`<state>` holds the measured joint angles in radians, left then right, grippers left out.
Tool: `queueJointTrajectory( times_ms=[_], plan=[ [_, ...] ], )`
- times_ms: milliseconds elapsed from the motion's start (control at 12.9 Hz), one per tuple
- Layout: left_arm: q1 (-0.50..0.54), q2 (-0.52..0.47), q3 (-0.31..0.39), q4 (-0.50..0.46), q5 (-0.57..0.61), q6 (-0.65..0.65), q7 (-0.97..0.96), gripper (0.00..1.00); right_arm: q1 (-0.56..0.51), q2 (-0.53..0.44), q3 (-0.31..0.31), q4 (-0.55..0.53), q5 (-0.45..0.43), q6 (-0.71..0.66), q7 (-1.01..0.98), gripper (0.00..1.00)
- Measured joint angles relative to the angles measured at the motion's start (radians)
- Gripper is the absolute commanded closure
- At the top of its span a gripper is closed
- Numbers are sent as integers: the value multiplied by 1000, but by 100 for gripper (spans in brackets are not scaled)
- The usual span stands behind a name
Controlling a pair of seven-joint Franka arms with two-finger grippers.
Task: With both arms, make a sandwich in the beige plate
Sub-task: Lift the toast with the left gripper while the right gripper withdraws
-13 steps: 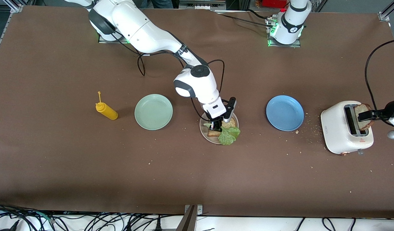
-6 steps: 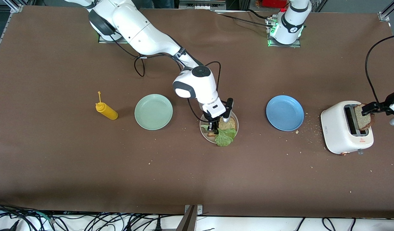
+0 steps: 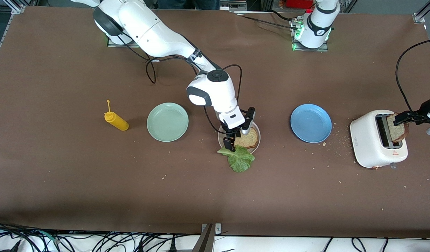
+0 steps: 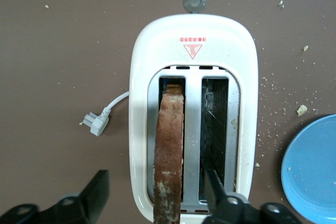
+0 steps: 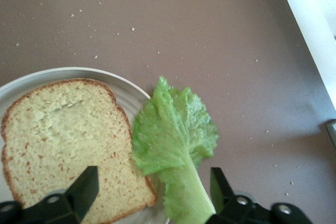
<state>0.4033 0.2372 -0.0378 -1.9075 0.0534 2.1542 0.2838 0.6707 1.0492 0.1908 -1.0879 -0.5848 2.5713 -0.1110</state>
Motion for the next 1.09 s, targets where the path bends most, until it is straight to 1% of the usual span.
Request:
queueJointTrajectory(
  times_ms=[78,233,388,466,543,699,854,1009,1087],
  plan=[
    [1,9,0,-3,0,0,7,100,-1,-9,0,0,7,-36,0,0],
    [5,37,0,-4,0,0,15,100,-13,-52,13,-7,22,-121,0,0],
    [5,51,-1,2,0,-6,15,100,-52,-134,36,-63,54,-162,0,0],
    [6,51,-1,15,0,-26,15,100,-75,-180,40,-104,84,-166,-2,0],
    [6,51,-1,43,0,-68,15,100,-99,-220,41,-142,135,-166,-4,0],
    [8,51,-1,143,0,-205,17,100,-159,-307,43,-207,237,-189,-8,0],
    [6,49,-6,251,0,-332,33,100,-231,-403,43,-234,319,-328,-8,0],
    [-2,49,-22,328,-15,-429,52,100,-311,-496,37,-237,434,-535,-14,0],
    [-14,49,-33,355,-58,-471,55,100,-341,-531,15,-227,475,-639,-24,0]
  ],
)
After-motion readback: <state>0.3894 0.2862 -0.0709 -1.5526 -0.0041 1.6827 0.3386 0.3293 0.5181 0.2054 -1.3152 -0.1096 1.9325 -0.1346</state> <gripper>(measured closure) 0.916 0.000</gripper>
